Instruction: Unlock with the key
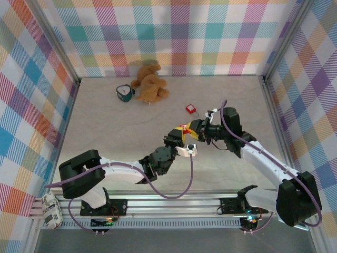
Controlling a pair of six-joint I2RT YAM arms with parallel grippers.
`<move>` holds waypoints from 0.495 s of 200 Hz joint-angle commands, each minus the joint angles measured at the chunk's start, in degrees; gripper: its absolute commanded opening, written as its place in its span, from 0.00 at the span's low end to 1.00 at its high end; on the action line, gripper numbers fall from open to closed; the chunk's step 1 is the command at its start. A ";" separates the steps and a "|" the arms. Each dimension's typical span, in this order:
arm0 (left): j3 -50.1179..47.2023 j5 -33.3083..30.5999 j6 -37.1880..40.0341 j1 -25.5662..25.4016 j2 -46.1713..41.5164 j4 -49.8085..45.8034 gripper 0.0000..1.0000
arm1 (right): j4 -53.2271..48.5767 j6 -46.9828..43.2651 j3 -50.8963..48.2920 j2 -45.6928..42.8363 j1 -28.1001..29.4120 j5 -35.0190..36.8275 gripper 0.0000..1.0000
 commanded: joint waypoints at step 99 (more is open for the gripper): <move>-3.36 -5.67 -11.30 -6.68 -24.50 -15.64 0.76 | -1.98 -11.04 5.62 3.73 0.42 4.91 0.25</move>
